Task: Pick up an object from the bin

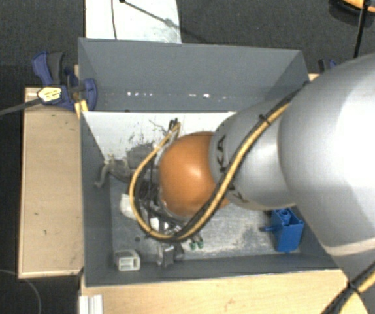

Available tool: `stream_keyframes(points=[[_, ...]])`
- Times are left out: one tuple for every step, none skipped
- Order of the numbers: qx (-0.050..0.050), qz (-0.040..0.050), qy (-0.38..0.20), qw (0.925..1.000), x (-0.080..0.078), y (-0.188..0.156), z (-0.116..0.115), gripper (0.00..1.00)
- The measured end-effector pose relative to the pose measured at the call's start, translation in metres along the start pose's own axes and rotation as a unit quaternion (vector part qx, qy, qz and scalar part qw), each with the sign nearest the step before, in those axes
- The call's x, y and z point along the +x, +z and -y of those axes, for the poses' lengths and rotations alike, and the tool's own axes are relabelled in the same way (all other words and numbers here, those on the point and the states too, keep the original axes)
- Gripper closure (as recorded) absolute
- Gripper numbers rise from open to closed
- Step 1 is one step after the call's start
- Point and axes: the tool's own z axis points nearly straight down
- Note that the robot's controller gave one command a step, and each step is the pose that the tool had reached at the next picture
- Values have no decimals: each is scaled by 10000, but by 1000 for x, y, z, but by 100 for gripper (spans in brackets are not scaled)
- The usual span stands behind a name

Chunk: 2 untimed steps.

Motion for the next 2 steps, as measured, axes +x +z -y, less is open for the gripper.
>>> stream_keyframes(points=[[-21, 30, -928, 9957, -9, 2, 28, 0], [-3, -3, -183, 9998, -18, -26, 34, 0]])
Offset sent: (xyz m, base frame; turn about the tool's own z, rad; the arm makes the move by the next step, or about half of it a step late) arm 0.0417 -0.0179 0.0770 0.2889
